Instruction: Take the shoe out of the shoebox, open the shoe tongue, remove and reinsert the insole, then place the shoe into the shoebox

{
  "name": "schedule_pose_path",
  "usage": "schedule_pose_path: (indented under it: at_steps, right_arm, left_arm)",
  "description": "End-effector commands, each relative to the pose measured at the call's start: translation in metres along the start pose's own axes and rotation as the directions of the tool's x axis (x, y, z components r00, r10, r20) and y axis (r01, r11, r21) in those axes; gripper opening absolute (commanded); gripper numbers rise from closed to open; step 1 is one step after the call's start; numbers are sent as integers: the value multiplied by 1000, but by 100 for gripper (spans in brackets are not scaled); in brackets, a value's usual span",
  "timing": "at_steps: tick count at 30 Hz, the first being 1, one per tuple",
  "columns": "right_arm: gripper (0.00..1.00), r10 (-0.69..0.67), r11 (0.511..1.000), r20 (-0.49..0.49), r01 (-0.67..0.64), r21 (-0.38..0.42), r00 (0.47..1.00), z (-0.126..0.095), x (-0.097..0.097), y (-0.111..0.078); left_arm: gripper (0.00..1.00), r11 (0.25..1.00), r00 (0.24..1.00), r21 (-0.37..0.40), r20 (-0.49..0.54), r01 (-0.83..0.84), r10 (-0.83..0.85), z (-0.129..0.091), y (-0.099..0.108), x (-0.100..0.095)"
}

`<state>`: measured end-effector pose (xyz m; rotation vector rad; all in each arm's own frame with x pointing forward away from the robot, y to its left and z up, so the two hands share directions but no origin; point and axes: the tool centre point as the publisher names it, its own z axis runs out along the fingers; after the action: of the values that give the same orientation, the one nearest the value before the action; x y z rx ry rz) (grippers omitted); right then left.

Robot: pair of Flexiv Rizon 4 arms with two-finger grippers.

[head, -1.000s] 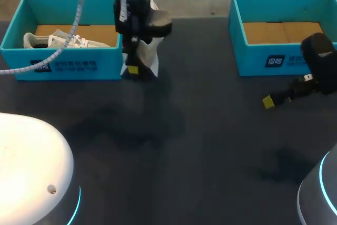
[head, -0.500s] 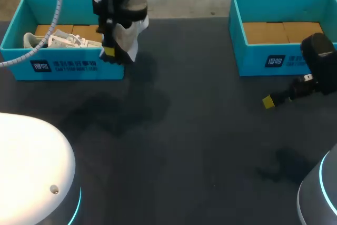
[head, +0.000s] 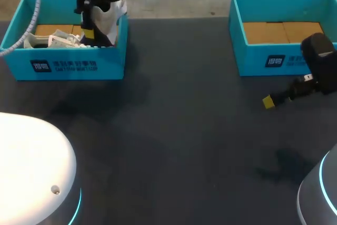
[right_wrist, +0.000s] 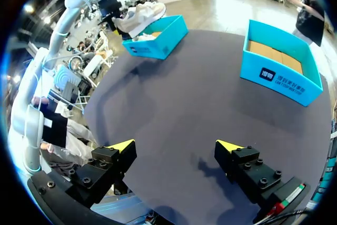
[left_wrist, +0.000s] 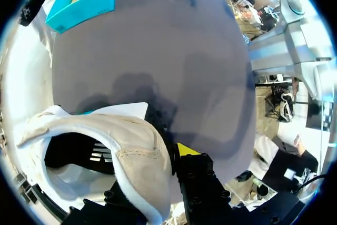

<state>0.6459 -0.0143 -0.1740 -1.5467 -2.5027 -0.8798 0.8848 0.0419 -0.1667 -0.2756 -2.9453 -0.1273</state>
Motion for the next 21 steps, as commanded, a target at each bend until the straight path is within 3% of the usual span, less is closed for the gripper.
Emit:
schedule_pose_path:
  at_steps: [1,21]
  right_arm:
    - [100,1,1000,1,-1,-3,1000,0,0,-2]
    - [100,1,1000,1,-1,-3,1000,0,0,-2]
  left_arm:
    - [0,1000,1000,16,0,-6,6,0,26,-6]
    - [0,995,995,-2,36,95,-95,7,136,-46]
